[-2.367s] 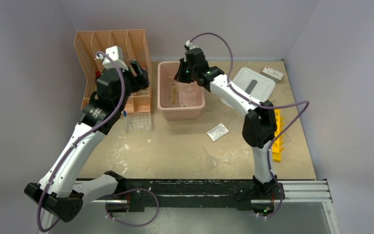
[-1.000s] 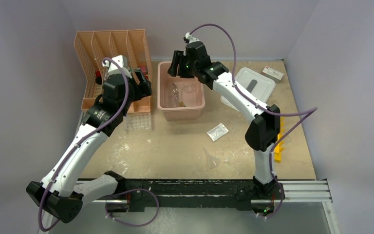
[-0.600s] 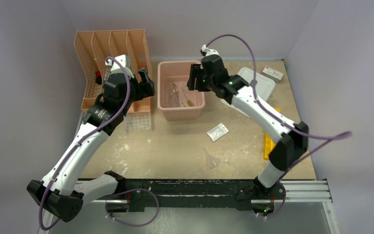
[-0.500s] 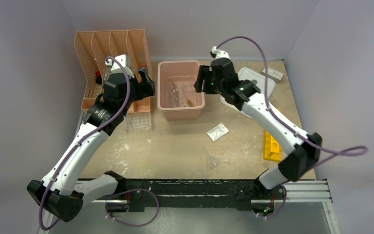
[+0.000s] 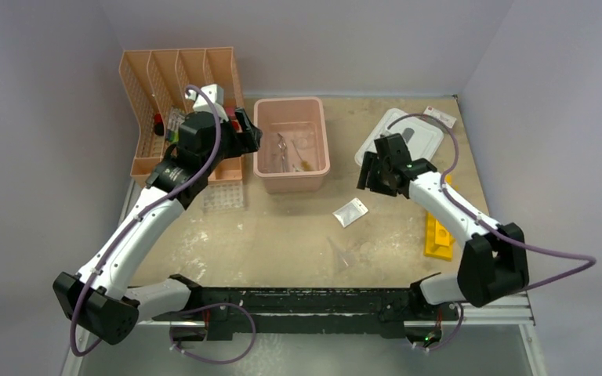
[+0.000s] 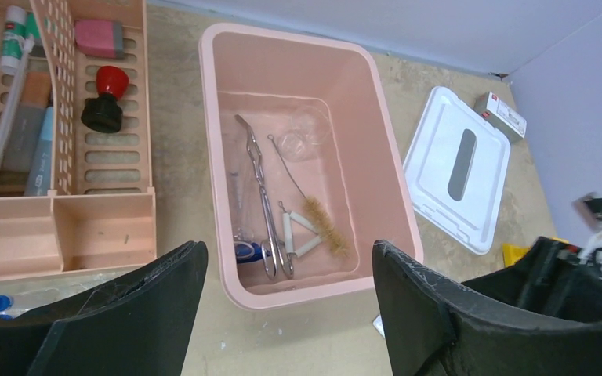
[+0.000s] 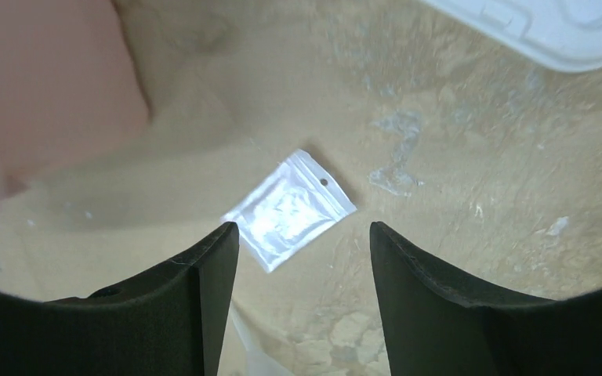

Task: Organize the chemistry lab equipment

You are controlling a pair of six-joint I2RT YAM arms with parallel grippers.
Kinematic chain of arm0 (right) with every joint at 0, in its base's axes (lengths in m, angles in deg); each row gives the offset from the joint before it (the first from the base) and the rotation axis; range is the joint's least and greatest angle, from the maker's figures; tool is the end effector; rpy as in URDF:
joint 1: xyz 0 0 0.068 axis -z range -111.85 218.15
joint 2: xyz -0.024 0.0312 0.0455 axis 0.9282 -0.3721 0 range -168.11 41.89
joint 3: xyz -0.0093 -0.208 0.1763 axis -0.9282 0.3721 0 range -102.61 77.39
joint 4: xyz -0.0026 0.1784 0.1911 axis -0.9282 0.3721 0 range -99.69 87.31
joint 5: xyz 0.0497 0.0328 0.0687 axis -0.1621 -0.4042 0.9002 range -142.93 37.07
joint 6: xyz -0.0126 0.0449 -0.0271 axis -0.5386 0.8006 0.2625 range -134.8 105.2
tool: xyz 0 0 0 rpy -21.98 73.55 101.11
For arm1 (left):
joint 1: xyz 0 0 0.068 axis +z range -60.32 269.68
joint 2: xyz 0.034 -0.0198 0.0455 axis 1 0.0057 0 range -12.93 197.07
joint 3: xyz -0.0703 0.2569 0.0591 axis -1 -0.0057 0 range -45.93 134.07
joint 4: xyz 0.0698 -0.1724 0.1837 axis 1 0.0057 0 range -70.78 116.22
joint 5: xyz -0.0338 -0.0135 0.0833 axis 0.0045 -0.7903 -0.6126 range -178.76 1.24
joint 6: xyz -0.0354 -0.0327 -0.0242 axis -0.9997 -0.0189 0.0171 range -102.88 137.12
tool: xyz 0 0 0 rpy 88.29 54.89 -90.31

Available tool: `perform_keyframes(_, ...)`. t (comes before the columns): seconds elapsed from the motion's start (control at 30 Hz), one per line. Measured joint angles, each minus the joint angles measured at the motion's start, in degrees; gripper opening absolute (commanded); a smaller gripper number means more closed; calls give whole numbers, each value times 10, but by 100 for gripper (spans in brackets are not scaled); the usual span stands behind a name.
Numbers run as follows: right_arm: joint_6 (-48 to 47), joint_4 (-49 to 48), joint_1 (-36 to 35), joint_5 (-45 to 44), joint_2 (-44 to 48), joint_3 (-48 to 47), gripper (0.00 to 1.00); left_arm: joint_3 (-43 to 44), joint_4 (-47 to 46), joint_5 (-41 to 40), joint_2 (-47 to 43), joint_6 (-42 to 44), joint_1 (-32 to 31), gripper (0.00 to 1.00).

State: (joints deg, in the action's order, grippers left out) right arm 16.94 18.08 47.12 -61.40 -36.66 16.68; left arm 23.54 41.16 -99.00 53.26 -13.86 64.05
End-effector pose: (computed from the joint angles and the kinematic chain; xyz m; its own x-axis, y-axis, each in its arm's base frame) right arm 0.2778 0.1012 0.2763 -0.7032 0.2870 -0.6505 0.1307 0.9515 0.2785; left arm 0.2352 -0.1058 0.3940 -0.3882 -0.3755 -0.8416 0.0861 0.8944 -0.4388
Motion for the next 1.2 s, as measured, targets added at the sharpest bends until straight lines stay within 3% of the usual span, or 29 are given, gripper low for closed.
perform_keyframes(0.3, -103, -55, 65, 142, -122, 52, 57, 0, 0, 26, 7, -10, 0, 76)
perform_keyframes(0.57, -175, -80, 84, 214, -164, 51, 57, 0, 0, 33, 15, -14, 0, 76)
perform_keyframes(1.03, -212, -44, 49, 181, -210, 3, 56, 0, 0, 37, 26, -14, 0, 75)
perform_keyframes(1.13, -206, -37, 28, 163, -220, -9, 49, 0, 0, 37, 26, -14, 0, 75)
perform_keyframes(1.2, -198, -32, 18, 146, -228, -18, 39, 0, 0, 37, 26, -15, 0, 75)
